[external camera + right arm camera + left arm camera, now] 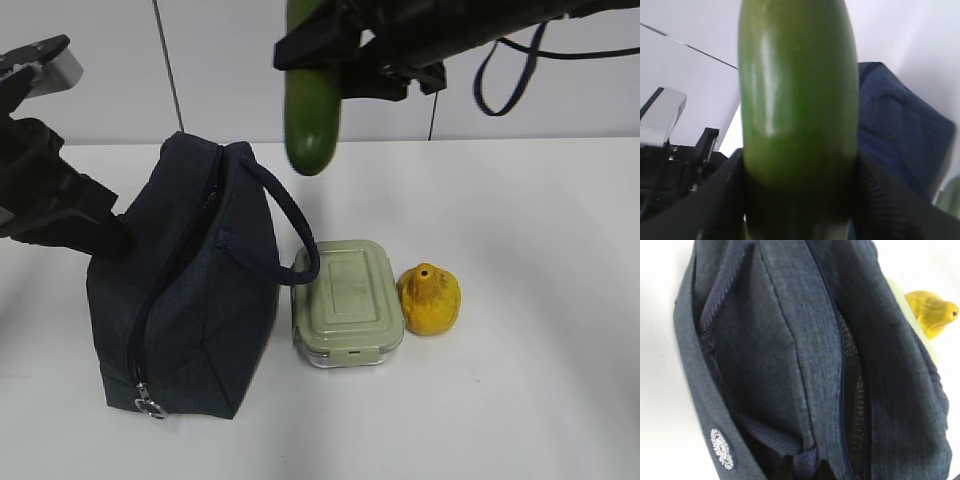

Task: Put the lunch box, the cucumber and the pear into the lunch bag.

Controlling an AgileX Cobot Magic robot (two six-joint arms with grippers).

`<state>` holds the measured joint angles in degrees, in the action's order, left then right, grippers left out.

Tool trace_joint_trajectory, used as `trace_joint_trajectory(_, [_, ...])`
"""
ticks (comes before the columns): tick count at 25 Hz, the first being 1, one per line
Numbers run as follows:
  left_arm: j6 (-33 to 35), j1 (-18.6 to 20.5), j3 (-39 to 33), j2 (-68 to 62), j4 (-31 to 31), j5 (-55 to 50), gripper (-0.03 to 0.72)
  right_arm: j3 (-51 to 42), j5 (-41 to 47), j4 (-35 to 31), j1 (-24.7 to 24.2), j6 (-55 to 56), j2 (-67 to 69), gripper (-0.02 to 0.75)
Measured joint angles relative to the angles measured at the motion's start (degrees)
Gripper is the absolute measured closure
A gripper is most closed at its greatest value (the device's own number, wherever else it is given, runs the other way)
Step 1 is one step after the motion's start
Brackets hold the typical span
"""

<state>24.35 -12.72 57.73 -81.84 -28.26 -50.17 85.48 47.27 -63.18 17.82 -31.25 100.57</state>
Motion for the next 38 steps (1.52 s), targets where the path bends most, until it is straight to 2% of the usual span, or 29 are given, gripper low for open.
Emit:
trace_joint_trajectory(7, [0.1, 0.0, 0.0, 0.9, 0.1, 0.1, 0.670, 0.1, -6.4, -7.3, 8.8, -4.4, 4.6, 0.328])
trace_joint_trajectory(11, [0.1, 0.0, 0.0, 0.9, 0.1, 0.2, 0.670, 0.1, -8.3, -11.4, 11.2, -7.2, 7.1, 0.329])
trace_joint_trajectory(16, [0.1, 0.0, 0.0, 0.9, 0.1, 0.2, 0.670, 0.1, -9.3, -11.7, 12.5, -8.0, 10.3, 0.329])
trace_joint_trajectory(18, [0.1, 0.0, 0.0, 0.9, 0.0, 0.2, 0.670, 0.1, -9.4, -8.8, 12.6, -7.2, 11.3, 0.330])
trace_joint_trajectory(23, [0.2, 0.0, 0.0, 0.9, -0.2, 0.9, 0.670, 0.1, -7.8, 7.9, 12.6, 4.7, 11.4, 0.330])
trace_joint_trajectory(30, [0.2, 0.0, 0.0, 1.0, -0.5, 1.5, 0.670, 0.3, -6.1, 19.5, 12.6, 16.1, 11.6, 0.330])
trace_joint_trajectory(34, [0.2, 0.0, 0.0, 1.5, -0.8, 1.5, 0.670, 0.4, -4.7, 21.6, 12.6, 18.7, 13.4, 0.330])
trace_joint_trajectory(38, [0.2, 0.0, 0.0, 2.0, -0.8, 1.4, 0.670, 0.4, -3.0, 17.9, 12.8, 13.1, 15.2, 0.327])
